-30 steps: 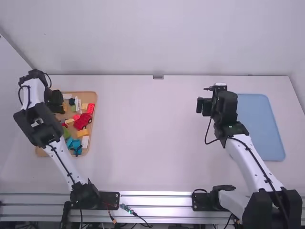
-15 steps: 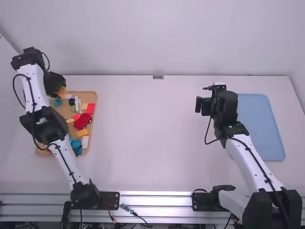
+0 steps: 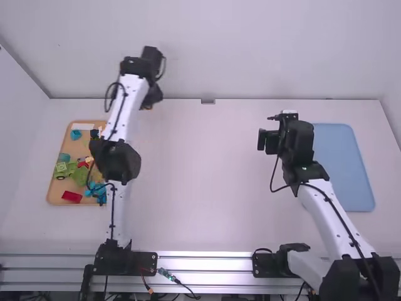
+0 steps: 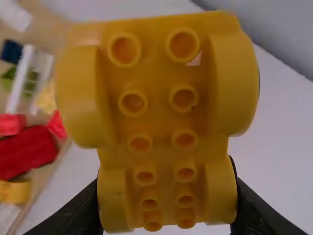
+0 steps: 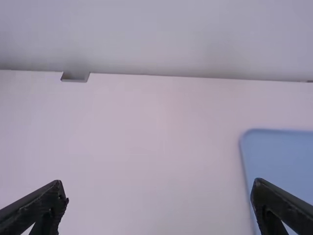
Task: Assemble lego blocks to make yellow taxi
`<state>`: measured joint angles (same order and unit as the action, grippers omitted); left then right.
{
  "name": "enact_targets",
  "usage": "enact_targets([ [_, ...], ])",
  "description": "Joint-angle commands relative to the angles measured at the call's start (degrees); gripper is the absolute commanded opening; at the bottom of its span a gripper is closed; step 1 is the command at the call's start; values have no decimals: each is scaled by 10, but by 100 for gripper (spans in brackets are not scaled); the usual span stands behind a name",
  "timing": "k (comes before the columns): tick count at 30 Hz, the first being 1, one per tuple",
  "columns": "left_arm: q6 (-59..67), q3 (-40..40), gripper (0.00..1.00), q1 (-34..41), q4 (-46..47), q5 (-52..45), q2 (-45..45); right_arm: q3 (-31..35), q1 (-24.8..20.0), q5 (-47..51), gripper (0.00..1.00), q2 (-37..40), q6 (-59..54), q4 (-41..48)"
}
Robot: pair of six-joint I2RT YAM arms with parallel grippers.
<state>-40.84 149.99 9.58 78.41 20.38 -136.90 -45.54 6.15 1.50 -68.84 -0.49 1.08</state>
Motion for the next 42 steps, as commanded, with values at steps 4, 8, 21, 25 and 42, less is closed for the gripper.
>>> enact_targets([
  [4, 32, -14, 2, 85, -2, 72, 36, -10, -24, 0, 99, 17, 5, 11],
  [8, 101, -16, 2, 70, -4, -41, 40, -10, -35, -2, 99, 20, 6, 21],
  [21, 188, -214, 2, 94, -183, -20, 118, -10, -35, -2, 99, 24, 6, 18],
  [25, 211, -414, 2, 72, -305, -25, 227, -10, -35, -2, 99, 25, 6, 19],
  [42, 584, -879, 2, 111, -405, -269, 563, -10, 18, -1, 99, 50, 1, 16],
])
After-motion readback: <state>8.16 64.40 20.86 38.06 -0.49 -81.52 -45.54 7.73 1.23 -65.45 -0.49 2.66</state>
